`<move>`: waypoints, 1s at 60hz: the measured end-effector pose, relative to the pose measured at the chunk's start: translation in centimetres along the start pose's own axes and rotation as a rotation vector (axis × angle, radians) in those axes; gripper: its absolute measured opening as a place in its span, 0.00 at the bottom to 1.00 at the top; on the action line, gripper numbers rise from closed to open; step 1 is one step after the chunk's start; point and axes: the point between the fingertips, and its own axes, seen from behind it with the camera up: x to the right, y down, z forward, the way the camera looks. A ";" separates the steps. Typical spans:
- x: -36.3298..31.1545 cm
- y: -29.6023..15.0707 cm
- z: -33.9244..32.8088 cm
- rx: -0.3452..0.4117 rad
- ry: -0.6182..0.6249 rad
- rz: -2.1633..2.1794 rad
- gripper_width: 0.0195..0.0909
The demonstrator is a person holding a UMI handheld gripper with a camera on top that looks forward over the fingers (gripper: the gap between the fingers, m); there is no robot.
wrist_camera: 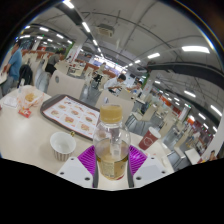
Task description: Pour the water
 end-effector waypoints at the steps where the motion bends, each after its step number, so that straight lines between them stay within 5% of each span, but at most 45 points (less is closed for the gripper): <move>1: 0.6 -0.3 0.3 0.002 0.011 -0.039 0.27; 19: 2.5 -6.1 2.9 0.042 0.259 -0.888 0.28; 33: -1.9 -6.0 5.3 0.098 0.321 -1.466 0.28; 49: -3.0 -4.5 6.6 0.088 0.262 -1.530 0.28; 60: -1.5 -5.8 4.7 0.100 0.150 -1.125 0.28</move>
